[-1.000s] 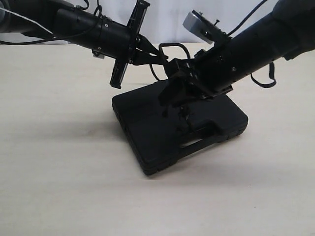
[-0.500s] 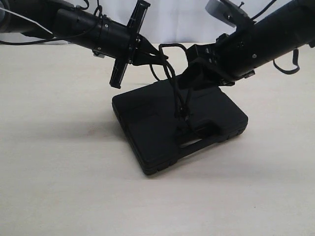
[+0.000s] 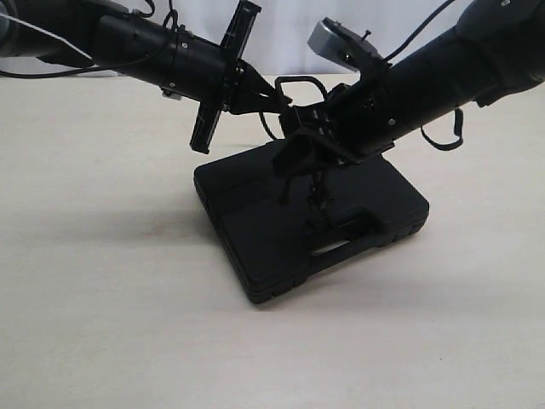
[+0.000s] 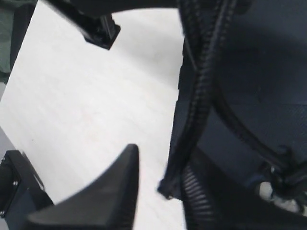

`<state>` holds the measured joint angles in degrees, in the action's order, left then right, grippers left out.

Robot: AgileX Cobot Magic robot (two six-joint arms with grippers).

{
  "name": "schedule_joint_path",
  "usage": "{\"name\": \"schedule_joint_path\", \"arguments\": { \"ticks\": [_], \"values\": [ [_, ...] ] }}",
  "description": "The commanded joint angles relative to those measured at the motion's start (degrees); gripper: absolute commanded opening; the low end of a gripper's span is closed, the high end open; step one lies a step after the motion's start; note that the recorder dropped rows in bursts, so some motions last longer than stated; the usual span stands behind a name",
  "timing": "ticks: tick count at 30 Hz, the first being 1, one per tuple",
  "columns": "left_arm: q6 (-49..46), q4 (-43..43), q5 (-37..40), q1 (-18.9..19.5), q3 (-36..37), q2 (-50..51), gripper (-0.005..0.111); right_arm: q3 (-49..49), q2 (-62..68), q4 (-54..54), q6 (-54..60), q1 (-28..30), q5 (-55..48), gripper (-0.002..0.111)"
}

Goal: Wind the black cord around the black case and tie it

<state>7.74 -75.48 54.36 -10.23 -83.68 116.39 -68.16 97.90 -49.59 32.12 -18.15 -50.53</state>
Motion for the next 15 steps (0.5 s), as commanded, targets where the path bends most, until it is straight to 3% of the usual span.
{"name": "schedule_joint_path", "arguments": {
  "ticks": [1, 7, 15],
  "values": [
    [-0.5, 0.1, 0.0, -0.5, -0.4, 0.0, 0.0, -0.2, -0.1, 1.3, 0.7, 0.2, 1.4, 0.005],
    [-0.7, 4.7, 0.0, -0.5, -0.4, 0.0, 0.0, -0.2, -0.1, 1.3, 0.7, 0.2, 1.4, 0.004],
    [-12.6, 14.2, -0.4, -0.5, -0.4, 0.0, 0.0, -0.2, -0.1, 1.3, 0.7, 0.2, 1.4, 0.004]
  ]
}}
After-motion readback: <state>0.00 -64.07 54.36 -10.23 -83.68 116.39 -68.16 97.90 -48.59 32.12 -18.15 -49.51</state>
